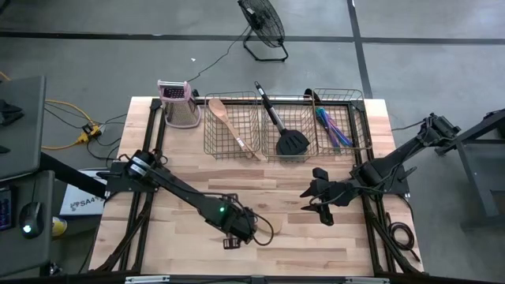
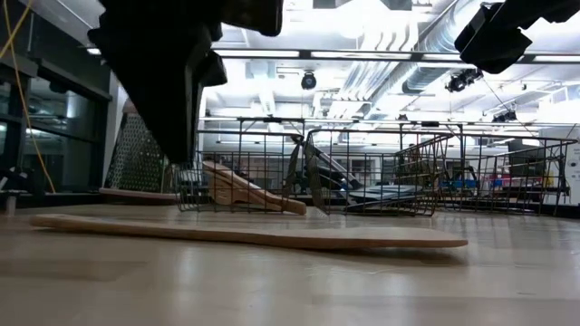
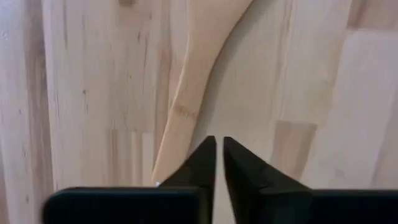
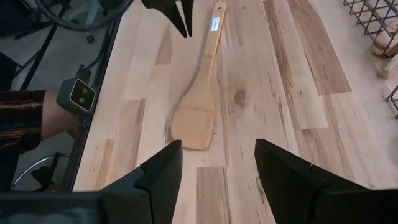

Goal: Pick & Place Kitchen Items
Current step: Put the wooden turner spatula into the left mesh basket

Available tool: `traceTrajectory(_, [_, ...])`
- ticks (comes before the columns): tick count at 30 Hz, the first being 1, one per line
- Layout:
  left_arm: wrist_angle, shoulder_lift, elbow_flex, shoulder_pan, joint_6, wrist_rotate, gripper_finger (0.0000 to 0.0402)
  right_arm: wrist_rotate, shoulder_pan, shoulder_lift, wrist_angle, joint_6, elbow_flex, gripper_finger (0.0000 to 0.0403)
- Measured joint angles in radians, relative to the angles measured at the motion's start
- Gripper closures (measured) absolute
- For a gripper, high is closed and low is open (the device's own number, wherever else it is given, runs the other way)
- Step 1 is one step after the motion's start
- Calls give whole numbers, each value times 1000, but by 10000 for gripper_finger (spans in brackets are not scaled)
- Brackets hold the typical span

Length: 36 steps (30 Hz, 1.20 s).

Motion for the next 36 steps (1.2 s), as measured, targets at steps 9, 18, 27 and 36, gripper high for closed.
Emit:
traceTrajectory(9, [-3, 3, -43, 1, 50, -119, 234, 0, 0, 0, 0, -3, 0, 208])
traceTrajectory(18, [4, 4, -121, 1, 116, -82, 210, 0, 0, 0, 0, -3, 0, 208])
traceTrajectory(27, [46, 4, -175, 12, 143, -58, 213, 0, 0, 0, 0, -3, 0, 208])
traceTrajectory(36, [127, -3, -231, 80, 200, 76, 213, 0, 0, 0, 0, -3, 0, 208])
